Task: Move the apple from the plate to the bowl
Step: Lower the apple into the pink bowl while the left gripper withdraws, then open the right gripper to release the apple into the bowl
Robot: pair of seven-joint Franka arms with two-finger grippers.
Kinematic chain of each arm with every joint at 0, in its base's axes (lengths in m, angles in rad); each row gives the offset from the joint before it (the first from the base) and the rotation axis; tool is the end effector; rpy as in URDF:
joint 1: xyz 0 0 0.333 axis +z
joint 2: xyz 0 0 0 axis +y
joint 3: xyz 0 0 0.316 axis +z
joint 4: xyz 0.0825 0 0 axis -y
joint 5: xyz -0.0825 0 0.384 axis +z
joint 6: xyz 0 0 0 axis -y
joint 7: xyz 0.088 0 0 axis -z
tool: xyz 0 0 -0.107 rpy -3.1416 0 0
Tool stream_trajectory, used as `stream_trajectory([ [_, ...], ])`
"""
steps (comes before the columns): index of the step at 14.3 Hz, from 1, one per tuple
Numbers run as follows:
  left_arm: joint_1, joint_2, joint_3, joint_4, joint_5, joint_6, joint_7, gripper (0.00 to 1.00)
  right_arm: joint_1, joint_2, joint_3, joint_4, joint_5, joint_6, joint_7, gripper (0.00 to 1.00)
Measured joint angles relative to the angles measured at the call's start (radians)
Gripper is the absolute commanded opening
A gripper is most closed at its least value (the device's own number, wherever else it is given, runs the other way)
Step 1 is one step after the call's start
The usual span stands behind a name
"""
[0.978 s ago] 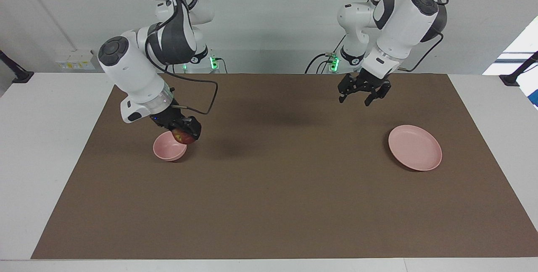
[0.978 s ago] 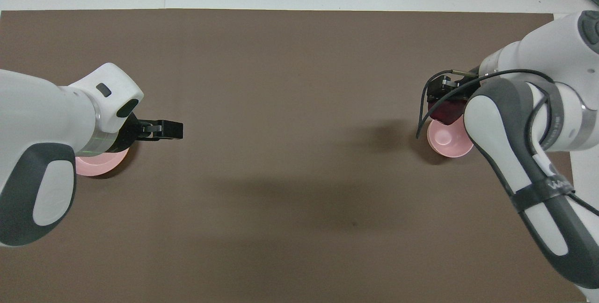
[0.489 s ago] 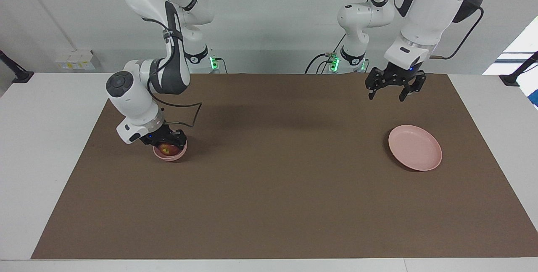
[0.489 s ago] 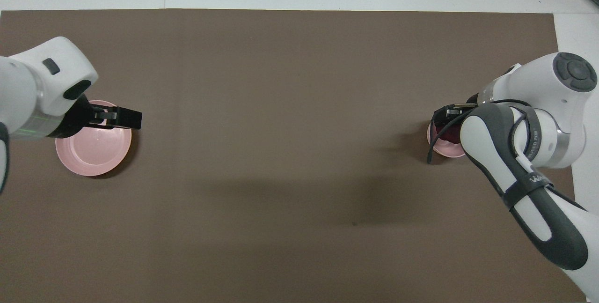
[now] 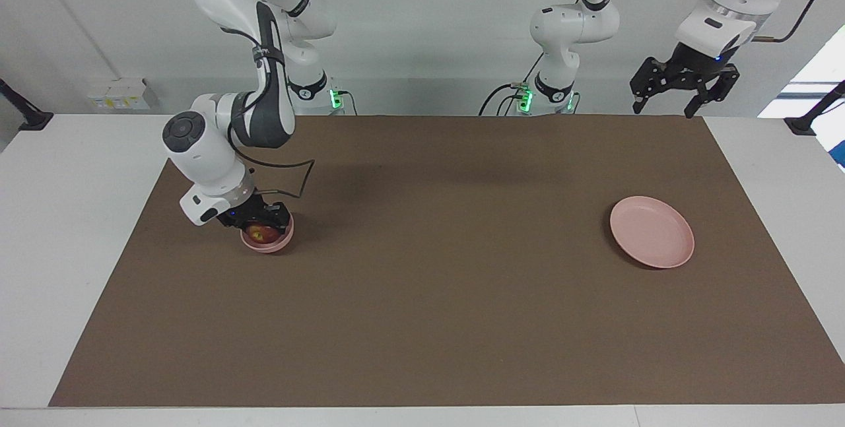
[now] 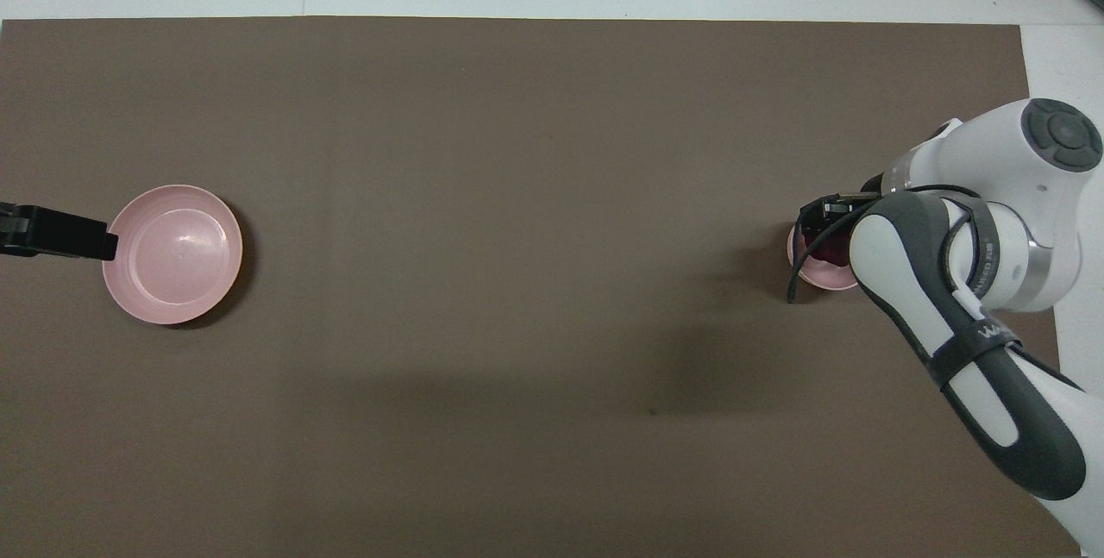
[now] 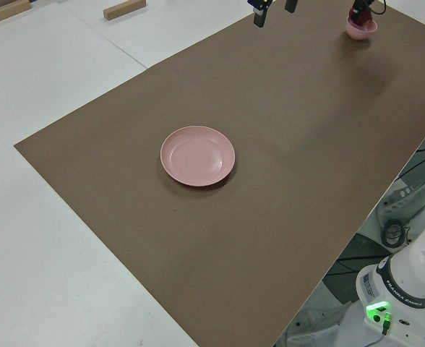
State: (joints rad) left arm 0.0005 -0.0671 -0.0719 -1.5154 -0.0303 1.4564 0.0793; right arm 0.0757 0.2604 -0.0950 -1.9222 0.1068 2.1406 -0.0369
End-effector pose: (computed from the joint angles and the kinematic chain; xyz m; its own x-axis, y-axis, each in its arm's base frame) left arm 0.5194 -0.0423 0.6763 0.9881 -0.1534 0.0099 -0.1536 -0.9878 0.0246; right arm 0.6064 -0.0047 0.3543 0.9985 -0.0379 -0.0396 -0.0404 -0.9971 -0.0645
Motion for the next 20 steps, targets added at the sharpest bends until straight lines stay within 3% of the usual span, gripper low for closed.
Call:
stream_trajectory([
  [4,-0.075,0.023,0.057,0.097,0.0,-0.123,0.001,1.0,0.0,0.014,0.0,-0.009,0.0,0.013,0.0,0.0],
  [5,-0.076,0.033,0.057,0.109,0.0,-0.137,0.001,1.0,0.0,0.018,0.0,-0.01,0.0,0.02,0.0,0.05],
  [10,-0.076,0.052,0.062,0.129,0.0,-0.142,0.008,1.0,0.0,0.026,0.0,-0.012,0.0,0.023,0.0,0.37],
  [13,-0.075,0.046,0.067,0.132,0.0,-0.142,0.008,1.0,0.0,0.027,0.0,-0.013,0.0,0.023,0.0,0.73],
  [18,-0.075,0.037,0.068,0.12,0.0,-0.143,0.008,1.0,0.0,0.027,0.0,-0.013,0.0,0.023,0.0,0.95],
  [20,-0.075,0.036,0.069,0.119,0.0,-0.143,0.008,1.0,0.0,0.027,0.0,-0.013,0.0,0.023,0.0,1.0],
])
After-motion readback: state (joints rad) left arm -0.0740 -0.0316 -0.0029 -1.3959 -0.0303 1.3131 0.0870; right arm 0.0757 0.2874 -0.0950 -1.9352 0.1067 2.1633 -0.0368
